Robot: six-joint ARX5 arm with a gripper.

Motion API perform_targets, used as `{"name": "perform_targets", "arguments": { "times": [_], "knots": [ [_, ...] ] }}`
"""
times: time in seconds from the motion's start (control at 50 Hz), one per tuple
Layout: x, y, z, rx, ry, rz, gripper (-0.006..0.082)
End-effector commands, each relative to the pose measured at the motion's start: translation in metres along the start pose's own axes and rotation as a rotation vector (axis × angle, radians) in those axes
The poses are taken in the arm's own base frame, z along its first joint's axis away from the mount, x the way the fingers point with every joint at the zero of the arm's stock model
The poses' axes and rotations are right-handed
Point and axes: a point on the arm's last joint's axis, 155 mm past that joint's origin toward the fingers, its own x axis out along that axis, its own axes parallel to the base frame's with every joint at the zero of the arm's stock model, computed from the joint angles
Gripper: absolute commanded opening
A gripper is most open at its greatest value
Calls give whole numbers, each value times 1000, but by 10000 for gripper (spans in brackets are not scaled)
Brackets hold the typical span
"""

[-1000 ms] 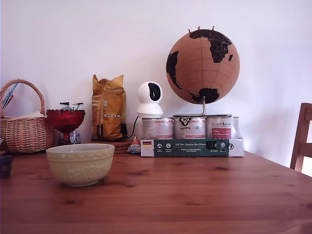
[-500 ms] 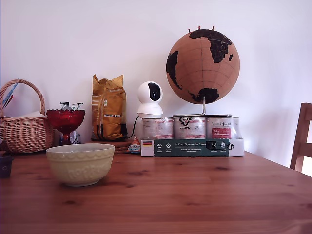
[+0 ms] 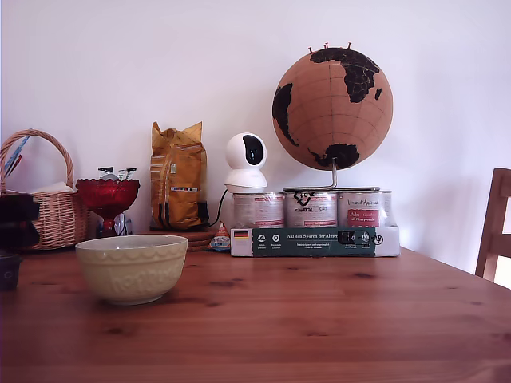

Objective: Pick the grey coffee capsule and place it inside the green bowl

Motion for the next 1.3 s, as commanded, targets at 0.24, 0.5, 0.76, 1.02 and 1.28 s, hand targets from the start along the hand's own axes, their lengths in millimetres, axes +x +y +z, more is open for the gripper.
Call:
{"name": "perform_targets", "arguments": {
  "times": [0.24,0.5,0.76,1.02,1.28],
  "knots": [
    [22,19,-30,-21,76,0,611],
    [30,15,-34,-17,107,-28,353],
    [34,14,-25,11,86,-37,178],
    [32,-7,-15,-9,46,-149,178],
    [11,-59,44,-144,-121,-445,178]
  ]
}}
